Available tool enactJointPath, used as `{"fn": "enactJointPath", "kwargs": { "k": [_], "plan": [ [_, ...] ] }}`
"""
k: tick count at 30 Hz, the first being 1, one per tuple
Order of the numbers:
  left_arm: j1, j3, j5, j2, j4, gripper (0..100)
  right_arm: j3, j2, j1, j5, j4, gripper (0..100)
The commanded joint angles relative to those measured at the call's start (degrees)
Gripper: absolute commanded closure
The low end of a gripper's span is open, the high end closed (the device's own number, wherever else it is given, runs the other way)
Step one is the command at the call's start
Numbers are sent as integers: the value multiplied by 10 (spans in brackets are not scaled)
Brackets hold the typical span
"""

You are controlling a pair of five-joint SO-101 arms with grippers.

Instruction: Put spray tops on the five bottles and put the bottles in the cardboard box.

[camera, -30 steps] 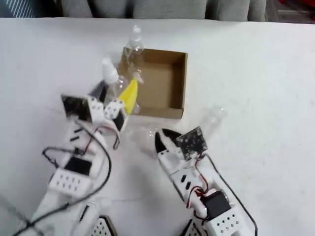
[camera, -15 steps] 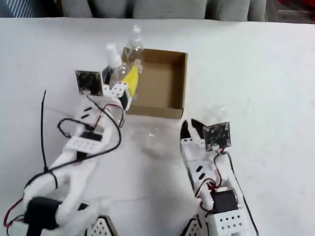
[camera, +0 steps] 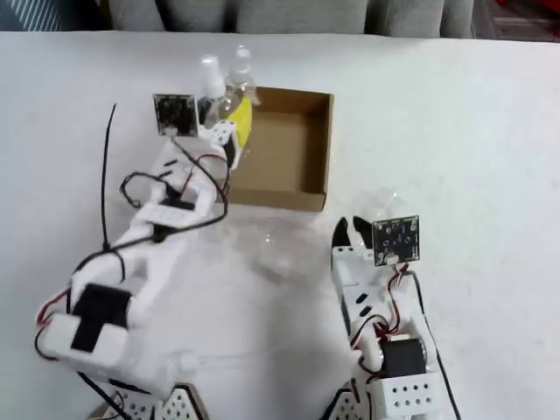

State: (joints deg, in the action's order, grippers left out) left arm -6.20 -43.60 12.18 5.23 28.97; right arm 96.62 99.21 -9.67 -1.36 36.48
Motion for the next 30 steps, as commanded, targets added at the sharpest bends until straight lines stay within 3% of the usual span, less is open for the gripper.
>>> {"fn": "enactJointPath", "kwargs": {
  "k": [1, 10, 17, 30],
  "plan": [
    [8, 70, -28, 38, 21, 980, 4, -3, 5, -7, -1, 954],
    [8, 120, -66, 116, 24, 980, 4, -2, 5, -7, -2, 954],
    [8, 118, -66, 172, 127, 980, 4, -2, 5, -7, -2, 954],
    [8, 118, -121, 185, 126, 980, 4, -3, 5, -7, -2, 954]
  ]
}}
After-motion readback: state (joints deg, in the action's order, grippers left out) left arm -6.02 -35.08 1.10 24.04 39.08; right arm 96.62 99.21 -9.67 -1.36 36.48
